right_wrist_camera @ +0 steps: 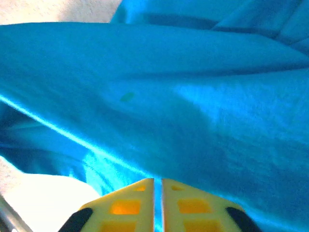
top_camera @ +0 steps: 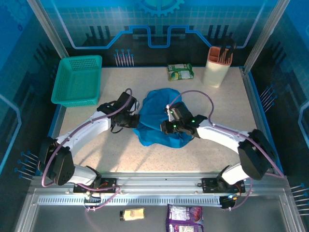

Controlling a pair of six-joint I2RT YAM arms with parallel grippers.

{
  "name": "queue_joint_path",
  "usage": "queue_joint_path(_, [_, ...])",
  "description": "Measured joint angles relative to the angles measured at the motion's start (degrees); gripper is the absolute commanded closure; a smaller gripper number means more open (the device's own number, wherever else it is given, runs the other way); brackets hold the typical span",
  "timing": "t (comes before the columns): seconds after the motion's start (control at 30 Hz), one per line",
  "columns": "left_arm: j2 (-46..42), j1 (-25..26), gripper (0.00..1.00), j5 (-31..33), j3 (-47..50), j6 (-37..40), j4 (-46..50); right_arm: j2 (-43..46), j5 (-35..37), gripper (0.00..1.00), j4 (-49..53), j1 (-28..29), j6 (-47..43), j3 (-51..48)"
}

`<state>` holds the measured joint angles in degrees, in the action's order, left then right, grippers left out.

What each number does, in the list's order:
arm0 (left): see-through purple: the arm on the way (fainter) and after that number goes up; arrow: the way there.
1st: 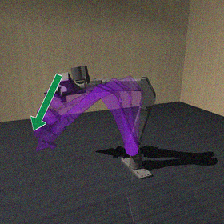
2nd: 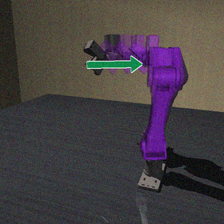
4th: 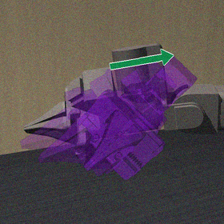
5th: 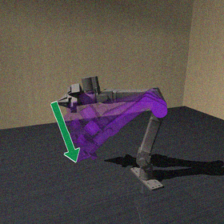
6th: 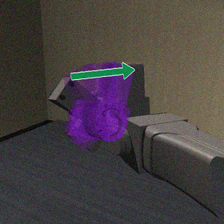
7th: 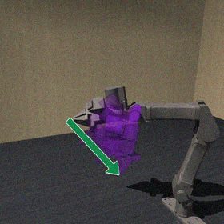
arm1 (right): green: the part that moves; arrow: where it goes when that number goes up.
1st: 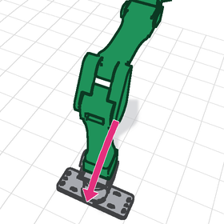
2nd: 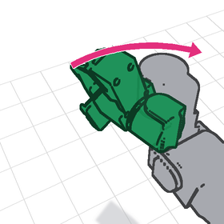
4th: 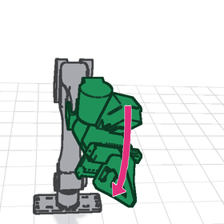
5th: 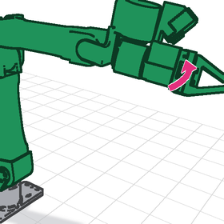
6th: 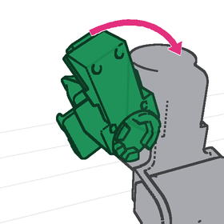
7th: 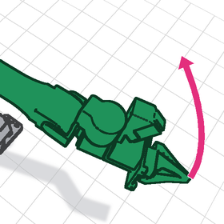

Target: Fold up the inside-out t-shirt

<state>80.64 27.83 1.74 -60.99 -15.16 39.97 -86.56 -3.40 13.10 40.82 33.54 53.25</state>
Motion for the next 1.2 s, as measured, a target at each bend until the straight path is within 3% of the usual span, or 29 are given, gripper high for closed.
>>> queue_joint_path(0.13, [-0.48,-0.74,1.0,0.9,0.13,-0.26,-1.46,-7.91,0.5,0.77,1.05,0.17,0.15,6.64])
queue_joint_path(0.23, [-1.31,-1.31,1.0,1.05,0.0,-0.66,-2.27,-11.63,1.6,0.67,1.62,0.48,0.9,10.05])
queue_joint_path(0.4, [-2.47,-1.86,1.0,-3.41,-1.36,-1.16,-4.59,-10.12,1.22,0.81,3.89,1.77,2.03,10.16])
queue_joint_path(0.5, [-2.84,-1.86,1.0,-7.54,-3.76,-1.46,-5.73,-4.96,2.16,0.86,5.9,4.87,3.63,9.77])
queue_joint_path(0.67, [-4.87,-1.86,1.0,-13.77,-7.3,-1.9,-7.1,-1.88,1.57,0.93,1.66,8.61,7.08,9.16])
queue_joint_path(0.8, [-6.32,-1.86,1.0,-15.52,-9.57,-1.9,-6.43,-9.27,2.97,0.96,-0.15,4.74,7.04,11.82])
queue_joint_path(0.97, [-7.06,-1.86,1.0,-14.84,-10.84,-1.84,-1.95,-17.46,2.95,0.96,-0.68,-4.31,5.42,18.69])
queue_joint_path(1.2, [-8.13,-1.86,1.0,-13.09,-12.87,-1.7,1.9,-21.68,4.2,0.91,-0.33,-13.51,2.1,23.63])
